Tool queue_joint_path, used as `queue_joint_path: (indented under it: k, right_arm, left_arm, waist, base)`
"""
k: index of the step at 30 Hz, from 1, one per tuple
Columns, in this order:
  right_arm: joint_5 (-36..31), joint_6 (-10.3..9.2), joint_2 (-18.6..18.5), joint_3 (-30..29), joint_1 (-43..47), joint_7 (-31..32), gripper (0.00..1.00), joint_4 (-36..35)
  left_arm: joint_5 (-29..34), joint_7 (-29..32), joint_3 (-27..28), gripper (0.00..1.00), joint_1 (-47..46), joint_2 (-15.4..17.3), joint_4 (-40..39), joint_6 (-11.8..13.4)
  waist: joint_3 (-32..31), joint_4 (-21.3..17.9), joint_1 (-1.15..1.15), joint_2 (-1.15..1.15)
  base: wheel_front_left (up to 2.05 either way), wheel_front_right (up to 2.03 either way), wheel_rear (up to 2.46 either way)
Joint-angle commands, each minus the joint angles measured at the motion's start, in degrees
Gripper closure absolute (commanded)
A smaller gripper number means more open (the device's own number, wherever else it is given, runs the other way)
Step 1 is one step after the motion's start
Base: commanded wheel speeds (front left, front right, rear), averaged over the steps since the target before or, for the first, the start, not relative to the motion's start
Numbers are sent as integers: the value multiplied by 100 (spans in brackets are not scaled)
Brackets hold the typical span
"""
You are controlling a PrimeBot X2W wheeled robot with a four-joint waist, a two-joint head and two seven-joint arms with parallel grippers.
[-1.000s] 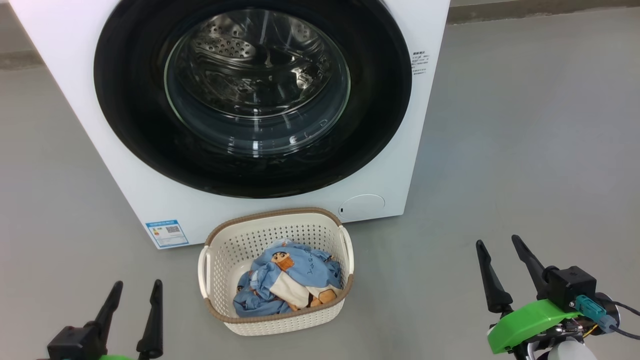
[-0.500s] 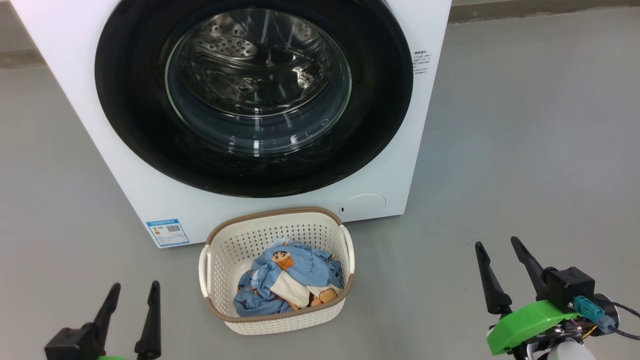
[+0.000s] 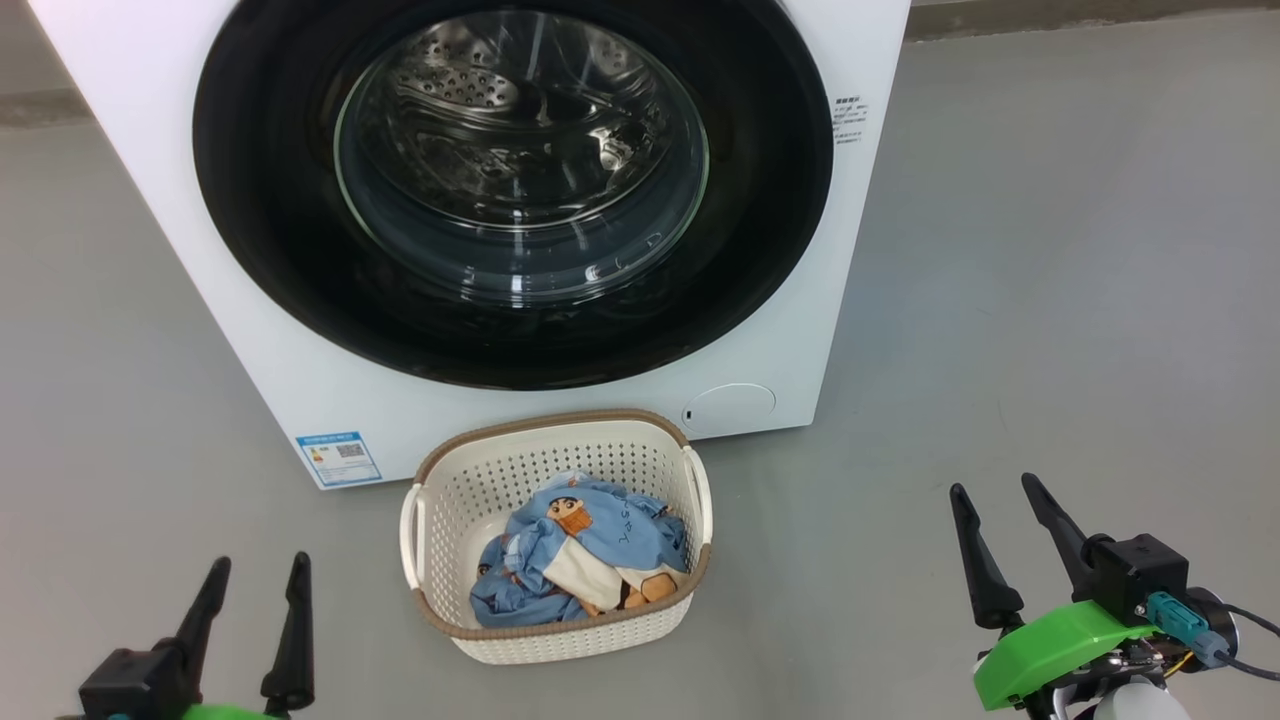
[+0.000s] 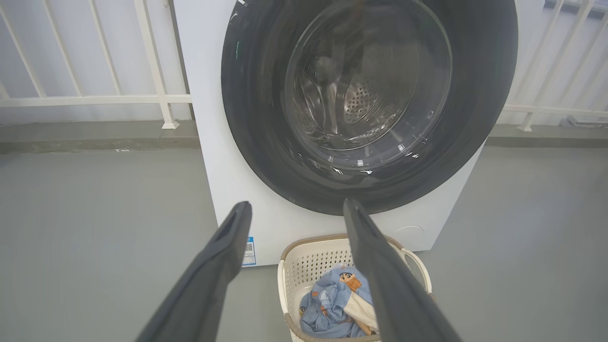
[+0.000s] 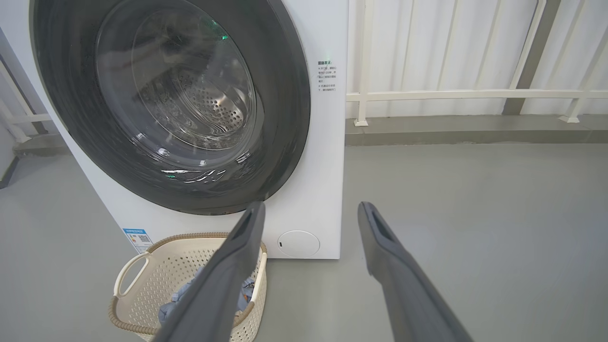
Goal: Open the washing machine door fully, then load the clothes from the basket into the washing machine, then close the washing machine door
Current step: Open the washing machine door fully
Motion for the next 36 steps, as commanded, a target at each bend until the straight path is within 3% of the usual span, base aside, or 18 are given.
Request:
queue_joint_path:
  k: [1,10,26,36]
  right_arm:
    - [-53,-6,-2,132,-168,-69,0,-135]
    - [-61,-6,5,106,-132,-69,0,-153]
    - [-30,-6,27,64,-137,-69,0,-194]
    - [-32,-6,38,61,-163,-69,0,-265]
  left_arm:
    - [23,-37,194,0,-273,79,-218,-9]
    - [-34,-37,202,0,-274,103,-255,-14]
    - [-3,-37,362,0,-346,129,-434,-15]
    - [92,-37,290,0,-305,95,-450,-15]
  waist:
    - [7,5,0,0]
    - [37,40,0,0]
    - [112,40,0,0]
    - [137,24,0,0]
  base:
    - [28,28,-56]
    - [67,67,-134]
    - [117,117,-234]
    - [50,50,-101]
